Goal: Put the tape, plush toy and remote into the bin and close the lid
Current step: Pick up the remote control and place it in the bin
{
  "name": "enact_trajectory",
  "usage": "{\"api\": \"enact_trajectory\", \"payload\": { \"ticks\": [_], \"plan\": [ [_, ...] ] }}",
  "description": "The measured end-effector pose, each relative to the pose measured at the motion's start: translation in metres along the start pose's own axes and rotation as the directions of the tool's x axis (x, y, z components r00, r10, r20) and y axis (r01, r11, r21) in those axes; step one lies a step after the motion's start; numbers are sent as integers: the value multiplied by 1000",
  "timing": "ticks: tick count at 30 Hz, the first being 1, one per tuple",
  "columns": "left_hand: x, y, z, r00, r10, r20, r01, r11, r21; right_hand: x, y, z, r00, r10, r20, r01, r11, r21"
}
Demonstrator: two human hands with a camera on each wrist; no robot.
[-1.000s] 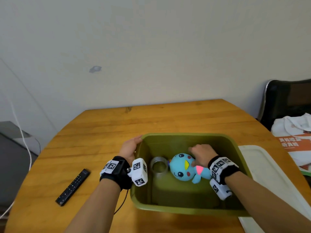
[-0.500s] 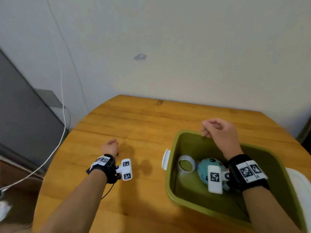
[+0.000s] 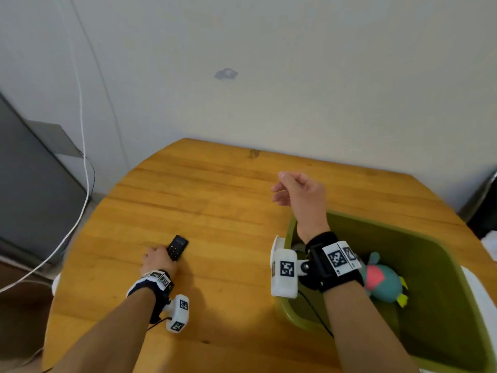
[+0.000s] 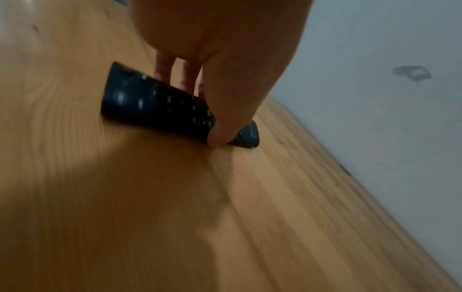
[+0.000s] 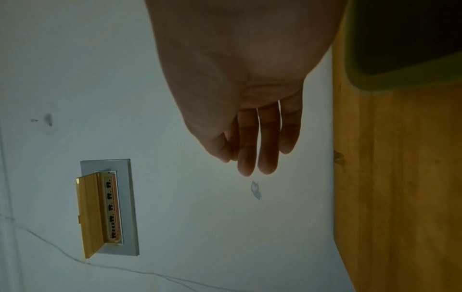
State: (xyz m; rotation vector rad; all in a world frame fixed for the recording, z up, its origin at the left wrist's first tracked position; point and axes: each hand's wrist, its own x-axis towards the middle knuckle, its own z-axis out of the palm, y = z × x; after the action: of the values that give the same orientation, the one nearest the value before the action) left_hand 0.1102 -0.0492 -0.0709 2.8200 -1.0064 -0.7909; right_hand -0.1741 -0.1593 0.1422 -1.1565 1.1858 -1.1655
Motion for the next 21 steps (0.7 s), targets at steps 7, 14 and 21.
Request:
{"api": "enact_trajectory", "payload": {
  "ticks": [7, 14, 21],
  "plan": [
    [-22, 46, -40, 994, 100, 54, -48, 805, -591, -3, 13, 9, 996, 87, 25, -87, 996, -4],
    [-124, 160, -123, 821, 554, -141, -440, 455, -774, -7, 10, 10, 960, 258, 104, -261, 965, 13],
    [-216, 227, -115, 536, 814, -226, -828, 455, -327, -11, -9, -44, 984, 178, -27, -169, 963, 211]
  ]
}}
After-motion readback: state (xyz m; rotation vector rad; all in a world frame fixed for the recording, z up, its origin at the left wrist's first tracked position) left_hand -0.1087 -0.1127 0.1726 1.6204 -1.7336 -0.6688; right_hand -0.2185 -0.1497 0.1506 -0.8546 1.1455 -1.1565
